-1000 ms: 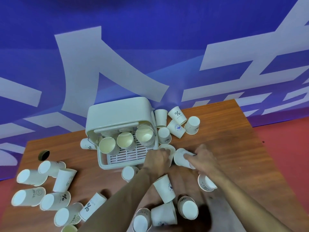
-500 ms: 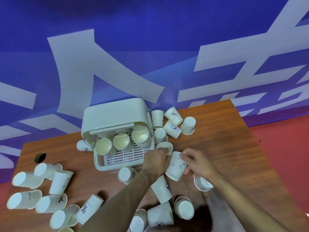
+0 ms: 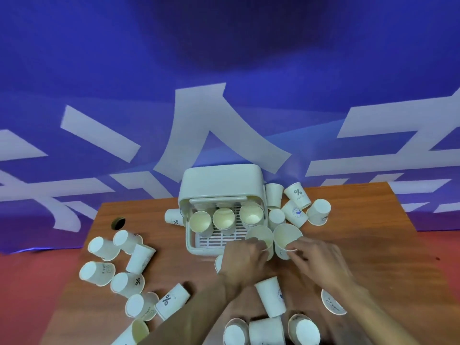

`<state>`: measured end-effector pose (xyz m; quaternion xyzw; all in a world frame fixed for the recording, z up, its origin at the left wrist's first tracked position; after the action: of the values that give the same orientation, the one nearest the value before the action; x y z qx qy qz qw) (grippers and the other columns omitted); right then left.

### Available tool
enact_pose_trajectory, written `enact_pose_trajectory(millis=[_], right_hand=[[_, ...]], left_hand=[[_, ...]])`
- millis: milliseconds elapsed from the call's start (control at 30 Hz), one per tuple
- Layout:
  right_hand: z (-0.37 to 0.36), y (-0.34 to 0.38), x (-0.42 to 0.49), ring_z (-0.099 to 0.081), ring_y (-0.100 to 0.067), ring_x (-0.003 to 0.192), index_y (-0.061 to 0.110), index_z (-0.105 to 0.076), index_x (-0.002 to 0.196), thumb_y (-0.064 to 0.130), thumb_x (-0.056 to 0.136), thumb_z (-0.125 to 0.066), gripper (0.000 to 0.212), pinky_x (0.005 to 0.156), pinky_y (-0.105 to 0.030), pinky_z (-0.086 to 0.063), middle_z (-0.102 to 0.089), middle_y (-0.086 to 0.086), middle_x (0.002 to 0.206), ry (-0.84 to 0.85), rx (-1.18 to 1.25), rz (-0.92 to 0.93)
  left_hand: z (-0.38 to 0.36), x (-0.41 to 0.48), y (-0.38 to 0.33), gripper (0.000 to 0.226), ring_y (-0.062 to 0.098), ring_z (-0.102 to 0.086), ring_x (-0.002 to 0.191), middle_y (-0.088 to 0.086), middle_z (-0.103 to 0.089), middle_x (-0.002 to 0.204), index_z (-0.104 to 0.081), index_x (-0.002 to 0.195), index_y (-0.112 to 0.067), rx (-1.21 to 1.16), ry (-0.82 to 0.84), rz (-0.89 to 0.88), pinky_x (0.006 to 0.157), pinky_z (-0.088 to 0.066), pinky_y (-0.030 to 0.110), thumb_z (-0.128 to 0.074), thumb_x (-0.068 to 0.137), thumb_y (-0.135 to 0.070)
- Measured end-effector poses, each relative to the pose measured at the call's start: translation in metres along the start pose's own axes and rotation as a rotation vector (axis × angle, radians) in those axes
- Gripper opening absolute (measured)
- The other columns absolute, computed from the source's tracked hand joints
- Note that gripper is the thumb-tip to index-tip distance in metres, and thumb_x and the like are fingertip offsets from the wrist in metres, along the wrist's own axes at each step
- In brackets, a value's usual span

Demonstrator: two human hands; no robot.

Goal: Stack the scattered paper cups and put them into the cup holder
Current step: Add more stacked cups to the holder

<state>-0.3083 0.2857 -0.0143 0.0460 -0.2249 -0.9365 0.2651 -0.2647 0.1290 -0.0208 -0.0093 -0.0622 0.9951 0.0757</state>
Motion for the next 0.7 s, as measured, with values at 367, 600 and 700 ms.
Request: enact_pose_trajectory(millis=[367, 600, 700], right_hand=[[0.007, 0.096, 0.02, -0.063, -0.001, 0.071, 0.039, -0.073, 0.093, 0.041, 0.086, -0.07, 0.008, 0.053, -0.021, -0.04, -0.069, 0.022, 0.087, 0.002, -0.126, 0.19], [-0.006, 0.144, 0.035, -0.066, -0.006, 0.083, 0.036, -0.073, 0.095, 0.045, 0.087, -0.065, 0.014, 0.063, -0.026, -0.046, -0.07, 0.017, 0.096, 0.081, -0.188, 0.228], [-0.013, 0.154, 0.035, -0.065, -0.014, 0.09, 0.03, -0.072, 0.097, 0.041, 0.091, -0.06, 0.018, 0.073, -0.034, -0.053, -0.068, 0.009, 0.098, 0.151, -0.209, 0.216]], left_hand=[[0.062, -0.069, 0.077, 0.031, 0.019, -0.063, 0.071, -0.004, -0.064, 0.082, -0.062, 0.085, -0.024, 0.043, -0.164, 0.228, 0.052, -0.039, 0.03, -0.041, 0.092, -0.044], [0.09, -0.104, 0.117, 0.03, 0.022, -0.063, 0.071, -0.002, -0.063, 0.082, -0.063, 0.085, -0.023, 0.093, -0.194, 0.28, 0.051, -0.033, 0.029, -0.046, 0.094, -0.046], [0.094, -0.112, 0.136, 0.032, 0.021, -0.065, 0.074, -0.003, -0.064, 0.087, -0.066, 0.091, -0.024, 0.119, -0.192, 0.338, 0.052, -0.035, 0.029, -0.047, 0.094, -0.049]])
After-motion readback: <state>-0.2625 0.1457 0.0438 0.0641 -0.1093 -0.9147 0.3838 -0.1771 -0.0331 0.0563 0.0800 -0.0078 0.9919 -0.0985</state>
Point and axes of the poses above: each hand's wrist, its own x-axis towards the middle knuckle, its own z-axis out of the back of the hand, y = z × x, the point moved 8 cm from there along x, towards the middle knuckle
